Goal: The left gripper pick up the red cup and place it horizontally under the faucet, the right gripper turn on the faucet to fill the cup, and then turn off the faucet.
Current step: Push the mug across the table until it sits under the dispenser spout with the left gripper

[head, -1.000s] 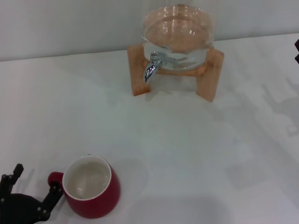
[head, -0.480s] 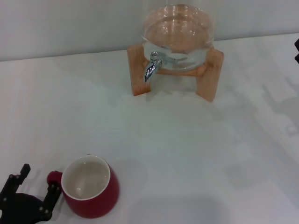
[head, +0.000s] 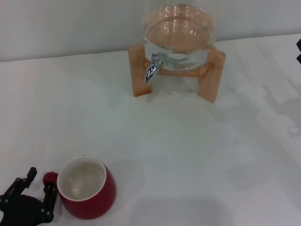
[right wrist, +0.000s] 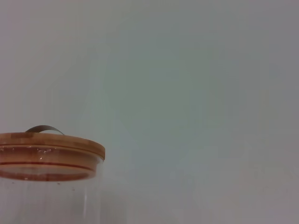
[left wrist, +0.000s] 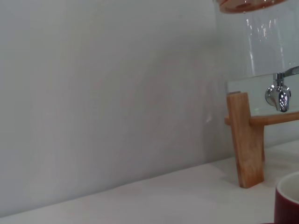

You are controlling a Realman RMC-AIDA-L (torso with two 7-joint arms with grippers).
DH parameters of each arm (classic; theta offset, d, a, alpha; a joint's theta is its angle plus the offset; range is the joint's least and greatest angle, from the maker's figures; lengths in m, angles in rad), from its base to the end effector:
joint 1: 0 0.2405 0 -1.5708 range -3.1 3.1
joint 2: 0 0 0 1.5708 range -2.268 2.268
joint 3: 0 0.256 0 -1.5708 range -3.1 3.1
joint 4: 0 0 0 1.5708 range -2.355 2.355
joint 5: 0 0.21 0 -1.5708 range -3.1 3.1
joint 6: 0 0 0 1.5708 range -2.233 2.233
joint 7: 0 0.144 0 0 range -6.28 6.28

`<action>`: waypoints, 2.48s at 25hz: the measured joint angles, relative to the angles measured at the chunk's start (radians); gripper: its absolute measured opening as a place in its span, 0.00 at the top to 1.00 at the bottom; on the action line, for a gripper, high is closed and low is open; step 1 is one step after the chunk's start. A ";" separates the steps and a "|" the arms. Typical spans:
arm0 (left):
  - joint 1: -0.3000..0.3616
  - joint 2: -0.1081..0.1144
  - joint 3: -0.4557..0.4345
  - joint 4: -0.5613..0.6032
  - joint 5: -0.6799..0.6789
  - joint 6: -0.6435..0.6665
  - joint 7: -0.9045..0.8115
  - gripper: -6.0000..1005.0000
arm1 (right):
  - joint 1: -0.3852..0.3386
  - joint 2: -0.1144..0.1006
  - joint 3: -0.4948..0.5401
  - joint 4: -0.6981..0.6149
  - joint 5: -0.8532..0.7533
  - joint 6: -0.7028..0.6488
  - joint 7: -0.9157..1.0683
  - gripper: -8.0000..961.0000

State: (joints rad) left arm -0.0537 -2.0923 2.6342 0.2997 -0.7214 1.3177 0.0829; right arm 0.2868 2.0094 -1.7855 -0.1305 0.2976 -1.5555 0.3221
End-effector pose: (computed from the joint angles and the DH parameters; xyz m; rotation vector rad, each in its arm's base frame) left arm -0.3368 0.1827 -0.0808 -1.9009 -0.4215 -0.5922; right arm 0.3441 0.2780 0.0557 -1.4800 0.3310 0.9264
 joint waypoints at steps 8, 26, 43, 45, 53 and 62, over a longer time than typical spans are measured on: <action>-0.008 0.001 0.013 0.001 0.001 0.000 -0.001 0.70 | 0.001 0.000 0.000 0.000 0.000 -0.001 0.000 0.18; -0.020 0.006 0.023 0.001 0.001 0.007 0.000 0.87 | 0.002 0.000 0.000 0.000 0.000 -0.008 0.000 0.18; -0.168 0.011 0.014 -0.081 -0.020 0.001 -0.179 0.87 | 0.000 0.001 -0.002 0.000 0.000 -0.009 0.007 0.18; -0.197 0.011 0.013 -0.109 -0.026 -0.001 -0.234 0.87 | -0.001 0.001 -0.005 0.000 0.000 -0.010 0.010 0.18; -0.304 0.012 0.013 -0.224 -0.036 -0.023 -0.459 0.87 | -0.001 0.002 -0.028 -0.007 0.000 -0.025 0.036 0.18; -0.394 0.014 0.020 -0.293 -0.025 -0.086 -0.557 0.87 | -0.003 0.002 -0.060 -0.036 0.000 -0.028 0.037 0.18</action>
State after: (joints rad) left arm -0.4481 -2.0784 2.6546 0.0068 -0.7464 1.2317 -0.4739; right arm 0.2836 2.0111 -1.8454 -0.1668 0.2975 -1.5831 0.3589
